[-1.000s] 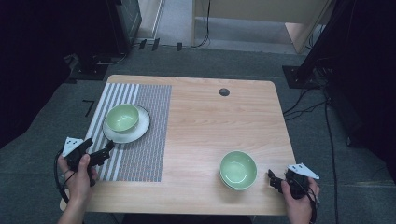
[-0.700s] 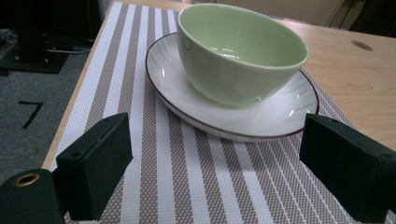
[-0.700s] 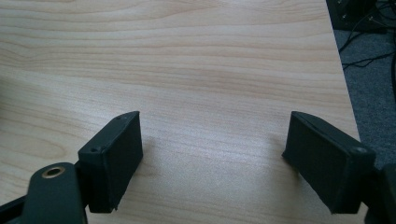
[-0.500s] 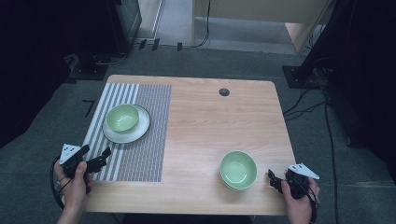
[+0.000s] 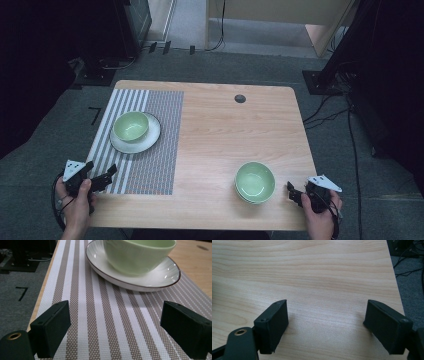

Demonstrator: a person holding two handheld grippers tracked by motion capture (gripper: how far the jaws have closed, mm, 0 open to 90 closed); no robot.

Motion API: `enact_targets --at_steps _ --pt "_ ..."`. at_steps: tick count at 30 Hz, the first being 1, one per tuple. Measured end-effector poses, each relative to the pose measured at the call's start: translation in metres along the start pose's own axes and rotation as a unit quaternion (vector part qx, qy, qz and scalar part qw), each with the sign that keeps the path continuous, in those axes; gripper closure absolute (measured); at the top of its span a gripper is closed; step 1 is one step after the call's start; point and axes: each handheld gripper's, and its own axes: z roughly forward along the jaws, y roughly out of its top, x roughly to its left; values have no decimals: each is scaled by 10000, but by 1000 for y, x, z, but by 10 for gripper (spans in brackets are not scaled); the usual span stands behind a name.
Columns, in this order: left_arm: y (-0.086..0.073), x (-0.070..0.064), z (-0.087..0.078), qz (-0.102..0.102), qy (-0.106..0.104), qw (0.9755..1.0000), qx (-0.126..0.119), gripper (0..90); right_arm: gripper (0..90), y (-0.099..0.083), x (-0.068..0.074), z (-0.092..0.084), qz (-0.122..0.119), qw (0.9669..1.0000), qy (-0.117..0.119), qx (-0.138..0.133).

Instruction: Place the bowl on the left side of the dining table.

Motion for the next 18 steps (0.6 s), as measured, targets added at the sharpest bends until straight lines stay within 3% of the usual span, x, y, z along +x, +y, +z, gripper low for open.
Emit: enact_targets --at_steps 13,18 --pt "-9 8 -5 27 10 9997 244 87 189 0 0 0 0 10000 -1 0" --pt "-11 11 -7 27 39 9988 492 87 189 0 0 0 -1 10000 0 -1"
